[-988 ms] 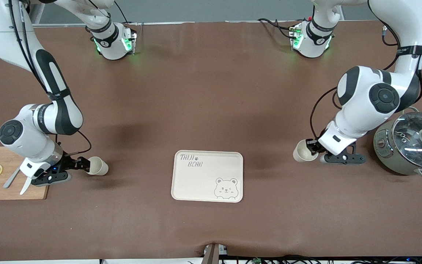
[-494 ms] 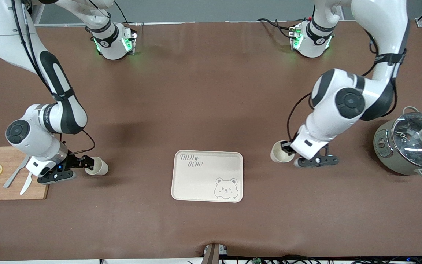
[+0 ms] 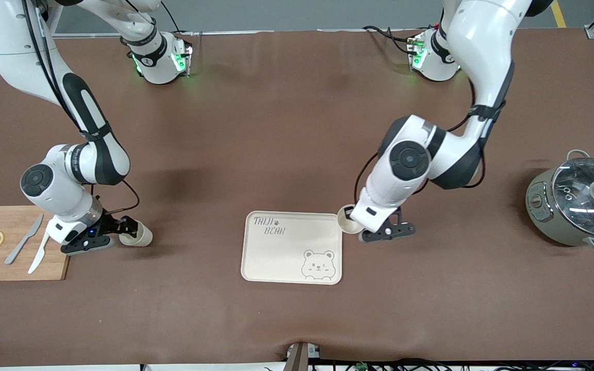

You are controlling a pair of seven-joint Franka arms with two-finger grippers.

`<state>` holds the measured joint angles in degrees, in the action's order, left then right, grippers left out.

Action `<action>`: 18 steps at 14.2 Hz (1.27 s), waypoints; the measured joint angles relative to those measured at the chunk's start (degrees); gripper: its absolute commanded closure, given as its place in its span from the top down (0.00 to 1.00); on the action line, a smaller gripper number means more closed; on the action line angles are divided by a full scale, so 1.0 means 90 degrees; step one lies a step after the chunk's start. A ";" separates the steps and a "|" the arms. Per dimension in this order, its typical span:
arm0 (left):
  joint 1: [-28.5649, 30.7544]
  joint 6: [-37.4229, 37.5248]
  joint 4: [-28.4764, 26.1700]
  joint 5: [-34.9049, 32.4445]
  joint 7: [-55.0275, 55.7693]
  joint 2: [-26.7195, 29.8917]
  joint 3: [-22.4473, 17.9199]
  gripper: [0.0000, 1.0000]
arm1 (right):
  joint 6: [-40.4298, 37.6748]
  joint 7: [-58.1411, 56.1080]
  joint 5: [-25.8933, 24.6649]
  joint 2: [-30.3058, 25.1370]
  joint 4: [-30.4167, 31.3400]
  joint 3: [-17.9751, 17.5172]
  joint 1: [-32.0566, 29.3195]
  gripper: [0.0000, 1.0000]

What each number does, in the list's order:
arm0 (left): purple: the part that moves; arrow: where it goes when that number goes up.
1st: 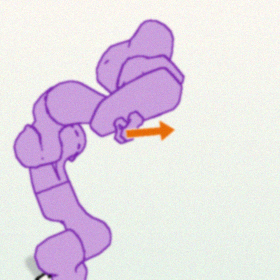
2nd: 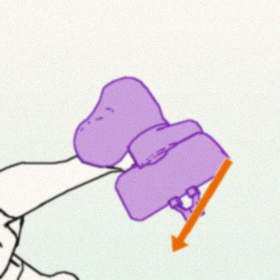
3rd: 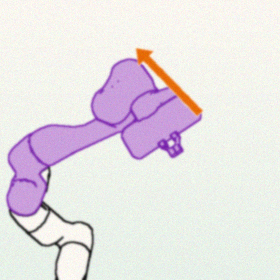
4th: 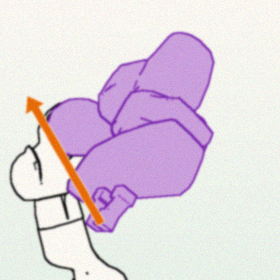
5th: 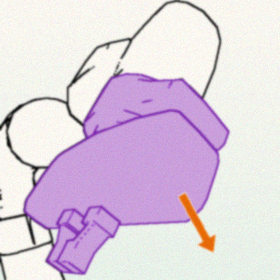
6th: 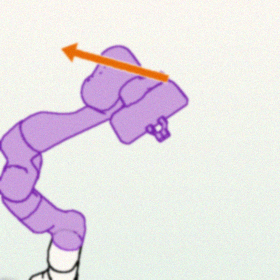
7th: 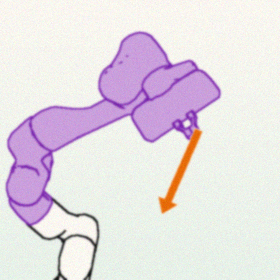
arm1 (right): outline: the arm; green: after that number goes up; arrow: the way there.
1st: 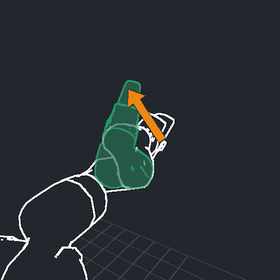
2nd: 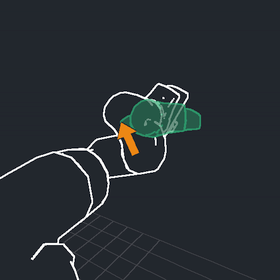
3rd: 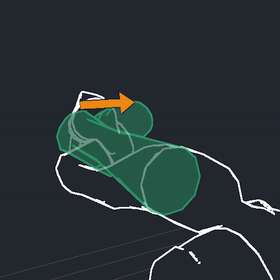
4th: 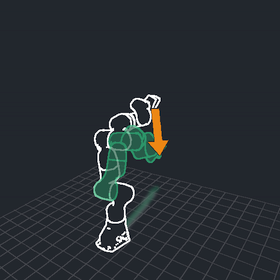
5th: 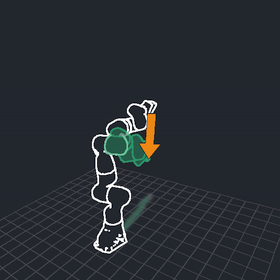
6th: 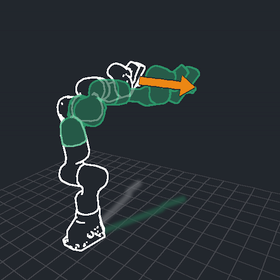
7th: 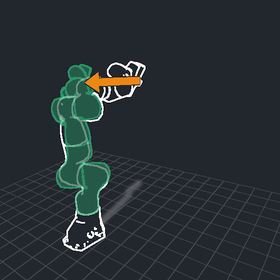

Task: Place white IKEA cup upright on tray with both arms
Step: 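Carry the held cup with the left gripper over the bear tray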

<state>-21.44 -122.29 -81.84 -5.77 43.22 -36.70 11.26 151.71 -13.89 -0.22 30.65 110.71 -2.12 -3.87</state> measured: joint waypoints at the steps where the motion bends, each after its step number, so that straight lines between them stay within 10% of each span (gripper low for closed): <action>1: -0.0095 -0.0014 0.0163 -0.0095 0.0176 -0.0187 -0.0008 0.00 | 0.0001 -0.0001 0.0000 0.0000 0.0001 0.0000 0.0001 1.00; 4: -0.0398 -0.0374 0.0477 -0.0246 0.0522 -0.0670 -0.0179 0.00 | 0.0023 -0.0008 0.0000 0.0000 0.0004 -0.0001 0.0004 0.99; 7: -0.0843 -0.0908 0.0560 -0.0246 0.0742 -0.1031 -0.0620 0.00 | 0.0047 -0.0014 0.0000 0.0001 0.0013 -0.0001 0.0006 0.66; 18: -0.1050 -0.1542 0.0623 -0.0246 0.1015 -0.1350 -0.0738 0.00 | 0.0105 -0.0015 0.0000 0.0048 0.0026 -0.0005 0.0071 0.09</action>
<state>-30.89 -136.17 -76.23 -7.99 52.35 -48.85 4.61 152.66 -14.03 -0.22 31.08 110.95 -2.16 -3.23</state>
